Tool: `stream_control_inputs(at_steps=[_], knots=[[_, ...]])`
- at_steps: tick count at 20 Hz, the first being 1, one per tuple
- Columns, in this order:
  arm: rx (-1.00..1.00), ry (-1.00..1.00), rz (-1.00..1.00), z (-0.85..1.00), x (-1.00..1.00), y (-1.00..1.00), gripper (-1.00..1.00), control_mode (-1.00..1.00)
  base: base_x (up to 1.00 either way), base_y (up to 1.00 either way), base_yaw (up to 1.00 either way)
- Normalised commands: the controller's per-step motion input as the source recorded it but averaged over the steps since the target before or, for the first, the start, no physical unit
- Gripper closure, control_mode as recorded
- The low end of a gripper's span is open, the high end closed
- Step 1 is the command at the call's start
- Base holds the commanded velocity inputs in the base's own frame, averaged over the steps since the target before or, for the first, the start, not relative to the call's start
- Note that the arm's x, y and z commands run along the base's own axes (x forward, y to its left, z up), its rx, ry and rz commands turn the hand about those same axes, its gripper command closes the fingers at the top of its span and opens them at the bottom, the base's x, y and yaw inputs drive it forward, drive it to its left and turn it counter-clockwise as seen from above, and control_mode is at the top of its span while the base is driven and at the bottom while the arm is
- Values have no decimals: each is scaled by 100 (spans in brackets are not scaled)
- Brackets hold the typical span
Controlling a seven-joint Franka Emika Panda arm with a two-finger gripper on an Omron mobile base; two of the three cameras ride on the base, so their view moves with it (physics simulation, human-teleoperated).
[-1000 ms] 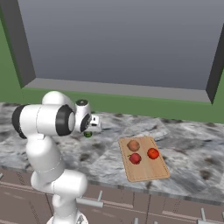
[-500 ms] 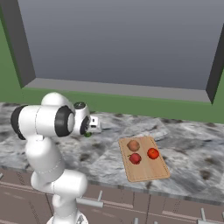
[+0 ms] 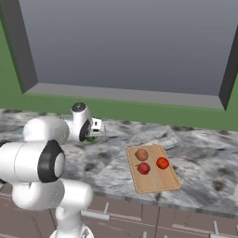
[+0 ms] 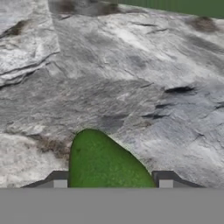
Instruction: Place the avocado, onion, tomato, and bell pepper on the cutting board.
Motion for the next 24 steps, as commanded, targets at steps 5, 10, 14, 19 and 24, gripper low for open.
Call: stream_control_inputs(at_steps=[5,10,14,19,24], knots=[[0,0,0,82,-71,-38,100,-100,0,0,0],[-7,-4,-3,67,-78,-56,100,-100,0,0,0],[-10,-3,-8,51,-89,-70,100,-100,0,0,0],[-10,-1,-11,40,-90,-80,100,-100,0,0,0],[-5,0,-10,38,-64,-72,100,-100,0,0,0]])
